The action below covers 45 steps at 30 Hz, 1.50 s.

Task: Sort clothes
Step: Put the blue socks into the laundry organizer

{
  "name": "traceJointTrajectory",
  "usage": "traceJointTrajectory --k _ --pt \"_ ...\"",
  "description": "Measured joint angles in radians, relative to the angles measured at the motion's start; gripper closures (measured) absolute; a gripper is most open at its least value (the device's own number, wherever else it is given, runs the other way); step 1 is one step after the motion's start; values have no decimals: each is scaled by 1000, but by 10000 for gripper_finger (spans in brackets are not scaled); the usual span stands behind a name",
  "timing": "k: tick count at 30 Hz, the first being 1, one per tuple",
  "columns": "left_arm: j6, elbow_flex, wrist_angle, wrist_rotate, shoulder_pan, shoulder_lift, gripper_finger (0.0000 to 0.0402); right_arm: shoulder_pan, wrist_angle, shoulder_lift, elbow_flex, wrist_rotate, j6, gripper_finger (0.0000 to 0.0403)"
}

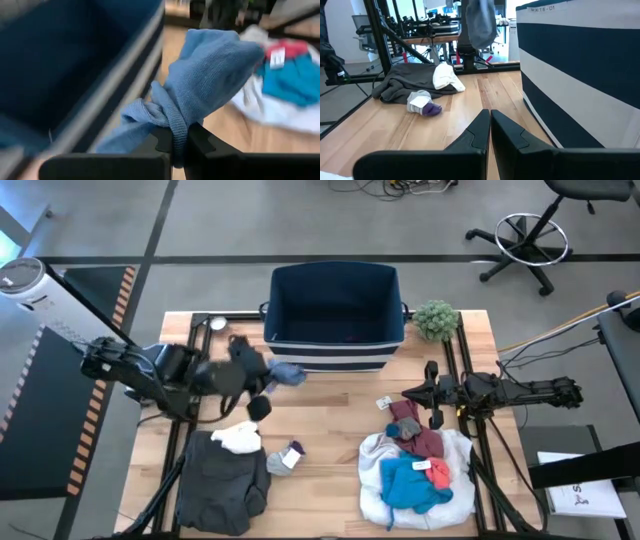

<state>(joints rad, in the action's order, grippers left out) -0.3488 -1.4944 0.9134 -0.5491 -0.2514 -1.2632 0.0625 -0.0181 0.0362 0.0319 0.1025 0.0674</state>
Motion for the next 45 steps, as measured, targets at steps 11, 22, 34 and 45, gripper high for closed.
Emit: traceJointTrajectory --k 11,22,34,45 --pt "362 0 -401 349 373 -5 400 0 0 0 0 0 0 403" --pt "434 -1 -690 651 639 -160 400 0 0 0 0 0 0 403" --pt "499 -428 -537 701 711 -458 400 0 0 0 0 0 0 403" --pt "537 -632 -242 697 716 -629 400 0 0 0 0 0 0 403"
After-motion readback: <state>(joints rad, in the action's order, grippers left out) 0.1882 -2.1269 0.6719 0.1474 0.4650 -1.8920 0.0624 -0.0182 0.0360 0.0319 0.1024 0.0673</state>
